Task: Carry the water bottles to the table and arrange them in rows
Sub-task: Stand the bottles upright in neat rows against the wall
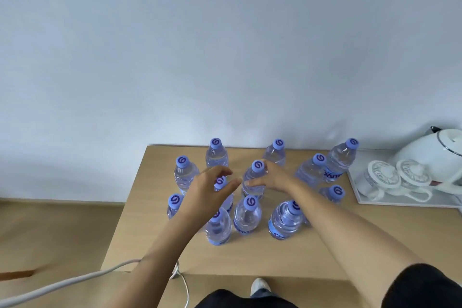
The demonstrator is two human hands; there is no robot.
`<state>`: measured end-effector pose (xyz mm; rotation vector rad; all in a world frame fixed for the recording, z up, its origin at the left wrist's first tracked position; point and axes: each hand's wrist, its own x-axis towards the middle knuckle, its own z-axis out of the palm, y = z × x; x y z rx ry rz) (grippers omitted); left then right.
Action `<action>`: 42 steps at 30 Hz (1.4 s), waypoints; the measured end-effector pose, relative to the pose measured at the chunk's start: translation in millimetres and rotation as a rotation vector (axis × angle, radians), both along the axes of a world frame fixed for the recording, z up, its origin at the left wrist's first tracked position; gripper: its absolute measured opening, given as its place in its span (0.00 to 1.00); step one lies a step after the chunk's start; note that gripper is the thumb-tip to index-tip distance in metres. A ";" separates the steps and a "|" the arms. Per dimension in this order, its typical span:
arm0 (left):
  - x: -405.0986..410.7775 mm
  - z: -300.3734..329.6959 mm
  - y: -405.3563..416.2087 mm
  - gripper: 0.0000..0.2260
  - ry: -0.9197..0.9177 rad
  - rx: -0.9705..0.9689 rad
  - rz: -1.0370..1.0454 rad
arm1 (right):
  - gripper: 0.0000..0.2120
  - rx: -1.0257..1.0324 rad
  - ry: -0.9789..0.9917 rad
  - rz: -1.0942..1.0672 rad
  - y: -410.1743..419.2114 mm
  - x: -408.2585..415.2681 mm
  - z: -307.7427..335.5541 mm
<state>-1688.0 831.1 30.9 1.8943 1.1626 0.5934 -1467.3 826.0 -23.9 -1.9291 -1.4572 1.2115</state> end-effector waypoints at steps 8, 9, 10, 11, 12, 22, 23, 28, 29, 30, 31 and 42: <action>8.1 20.3 17.4 0.20 -0.051 -0.028 0.043 | 0.12 0.120 -0.023 0.010 23.6 28.5 55.8; 11.9 26.1 19.6 0.24 -0.073 -0.033 0.039 | 0.14 0.157 -0.015 0.040 27.4 31.7 77.7; 16.4 32.9 21.5 0.28 -0.097 -0.035 0.033 | 0.15 0.190 0.011 0.075 30.0 33.2 101.9; 21.3 41.2 23.5 0.31 -0.118 -0.032 0.023 | 0.17 0.223 0.047 0.115 31.9 34.4 126.2; 26.5 50.3 25.5 0.31 -0.136 -0.022 0.004 | 0.19 0.255 0.079 0.151 32.8 34.9 150.2; 46.6 164.7 31.1 0.26 -0.576 0.057 -0.116 | 0.16 0.613 0.288 0.270 29.8 16.4 329.5; 46.6 176.0 30.5 0.25 -0.610 0.076 -0.110 | 0.14 0.646 0.315 0.254 30.2 11.8 340.5; 51.7 224.1 30.4 0.21 -0.751 0.167 0.002 | 0.11 0.777 0.443 0.115 34.8 -13.5 373.0; 51.8 231.2 30.5 0.21 -0.764 0.193 0.036 | 0.13 0.783 0.468 0.097 33.9 -20.1 377.8; 51.3 236.9 30.6 0.21 -0.771 0.220 0.066 | 0.14 0.781 0.495 0.091 32.9 -26.4 382.1; 50.5 241.3 31.1 0.21 -0.769 0.249 0.089 | 0.15 0.771 0.526 0.091 32.2 -32.5 385.4; 43.2 251.8 25.6 0.23 -0.614 0.305 0.090 | 0.13 0.849 0.698 -0.049 37.1 -56.0 377.1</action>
